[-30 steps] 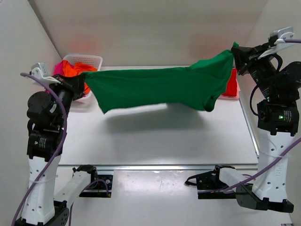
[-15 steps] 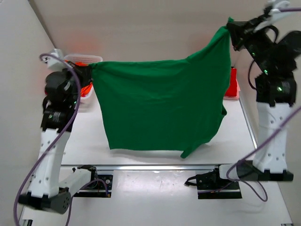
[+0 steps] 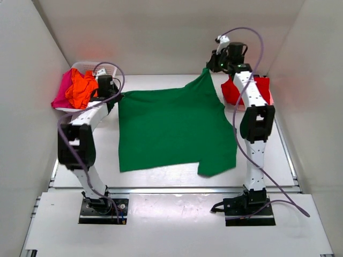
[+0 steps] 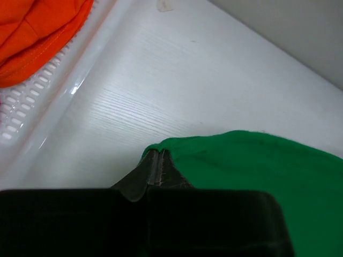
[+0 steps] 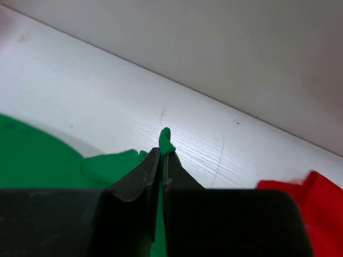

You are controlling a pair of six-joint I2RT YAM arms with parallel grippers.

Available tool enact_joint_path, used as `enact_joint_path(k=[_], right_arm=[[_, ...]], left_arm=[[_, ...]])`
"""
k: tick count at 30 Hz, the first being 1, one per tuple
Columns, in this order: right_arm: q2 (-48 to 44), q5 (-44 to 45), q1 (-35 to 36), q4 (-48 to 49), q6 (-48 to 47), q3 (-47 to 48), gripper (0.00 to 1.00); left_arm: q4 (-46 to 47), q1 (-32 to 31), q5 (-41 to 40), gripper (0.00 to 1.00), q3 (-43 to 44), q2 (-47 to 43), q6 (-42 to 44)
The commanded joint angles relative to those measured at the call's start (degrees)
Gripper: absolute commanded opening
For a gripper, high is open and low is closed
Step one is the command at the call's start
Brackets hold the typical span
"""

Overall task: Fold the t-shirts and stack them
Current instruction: Flatten out the tshirt, then grap the side of the flattened tshirt closest away from the robot with both arms

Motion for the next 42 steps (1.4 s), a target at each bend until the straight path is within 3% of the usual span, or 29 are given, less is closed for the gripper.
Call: enact_joint_path(k=[1,2,4,5,7,8,9,12,14,17,22,26,30,35,42], right_arm=[[5.96,-2.75,0.87,1.79,0.23,10.57,0.00],[7.65,-2.58,1.31,2.84,0.49,11.11,0.03],[8.72,-0.75,2.54,5.48,-1.07,9.80,0.29],[8.89,0.05,2.80,6.27,-1.43,9.79,0.34],[8.72,1.20,2.46,7.85,-1.70,10.14,0.59],[8.11,1.72,2.28,7.68,-1.09,9.88,0.70],[7.06,2.16,2.19,7.33,-0.83,9.97,0.74],[3.11,6.62,1.76,5.93,-1.96,6.38,0.88],[-2.23,9.35,1.58,4.53,-2.05,3.30,0.89],[-13.55,11.21,0.44,3.20,-0.92,-9.69,0.88],[-35.37,9.11,-3.43,3.11,8.91,-45.50,0.71],[-49.26,6.47,-5.19,1.62,12.10,-66.54,0.62],[-57.09,7.00,-4.92,-0.58,12.09,-77.89,0.61],[-61.15,8.22,-2.73,-1.98,16.13,-88.10,0.60],[-65.45,10.33,-1.32,-4.27,19.66,-93.92,0.60]], left_arm=[[4.35,1.13,-3.16,0.00,6.79,6.01,1.46],[3.83,1.22,-3.26,0.00,9.51,9.00,1.29],[2.59,1.48,-4.31,0.06,13.29,12.44,1.11],[2.42,1.75,-4.84,0.09,14.88,14.03,0.67],[2.94,2.71,-4.93,0.30,15.86,15.26,-0.21],[3.81,3.41,-4.15,0.55,16.04,15.19,-0.65],[4.08,3.16,-3.53,0.70,15.60,14.40,-1.26],[4.35,2.98,-4.14,0.79,12.63,11.94,-0.39],[4.79,2.72,-4.32,0.80,9.55,7.13,0.05],[1.28,2.45,-1.08,0.80,1.83,-1.39,0.14],[-8.54,-0.18,2.80,0.74,-14.88,-16.52,-0.12],[-14.63,-1.32,6.93,0.72,-25.33,-25.05,-1.61],[-17.18,-5.19,5.80,0.75,-32.11,-28.93,-2.50],[-20.43,-6.16,4.30,0.77,-34.15,-26.31,-2.58],[-22.46,-7.83,2.81,0.78,-36.60,-26.90,-3.63]])
